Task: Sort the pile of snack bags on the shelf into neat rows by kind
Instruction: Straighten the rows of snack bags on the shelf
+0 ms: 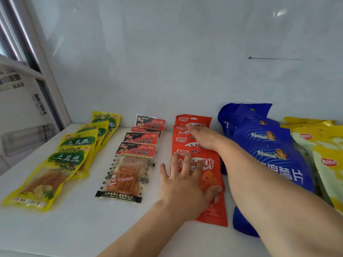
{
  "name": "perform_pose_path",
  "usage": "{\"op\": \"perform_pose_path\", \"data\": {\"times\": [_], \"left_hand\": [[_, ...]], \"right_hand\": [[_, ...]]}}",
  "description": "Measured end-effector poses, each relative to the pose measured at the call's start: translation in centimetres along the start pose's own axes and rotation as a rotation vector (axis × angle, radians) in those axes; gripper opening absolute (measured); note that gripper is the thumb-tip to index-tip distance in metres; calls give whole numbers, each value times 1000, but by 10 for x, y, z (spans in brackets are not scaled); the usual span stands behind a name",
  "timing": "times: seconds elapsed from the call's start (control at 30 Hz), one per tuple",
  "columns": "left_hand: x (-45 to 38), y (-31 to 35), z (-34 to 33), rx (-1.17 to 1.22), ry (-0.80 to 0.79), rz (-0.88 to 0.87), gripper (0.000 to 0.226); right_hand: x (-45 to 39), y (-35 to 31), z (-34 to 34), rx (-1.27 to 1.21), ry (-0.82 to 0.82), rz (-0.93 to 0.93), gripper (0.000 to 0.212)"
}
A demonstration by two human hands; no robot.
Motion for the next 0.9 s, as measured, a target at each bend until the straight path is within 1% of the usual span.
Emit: {"op": "perform_pose_path", "data": {"times": [0.1, 0.2, 0.4, 0.63, 0.73, 0.77, 0.9], "left_hand": [[-1, -3, 0, 11, -7, 2, 84], [1, -3, 0, 5, 34, -6, 81], [2, -12, -3, 48, 65, -6, 77], [-2, -17, -6, 92, 49, -3, 76], [-3, -17, -5, 92, 41, -6, 75], [-3, -17, -5, 93, 31, -6, 75], [-3, -17, -4, 106, 3, -7, 75]], "right_hand": [[5, 1, 1, -87, -64, -45, 82], [7, 3, 0, -159, -123, -79, 80], [5, 1, -3, -124, -138, -52, 78], [-7, 6, -17, -10, -52, -26, 79], [-12, 11, -25, 29, 25, -17, 94], [-13, 13, -26, 45, 52, -21, 95], [-2, 12, -27, 173, 136, -48, 69]]}}
Point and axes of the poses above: each hand's wrist, its own x-axis away from the middle knuckle, its own z-axis out of the back of the hand, y = z × x, the point moved 4 cm from there along -x, towards the middle knuckle, and after that the axes turned 12 degrees about -z, right-handed, at the moved point
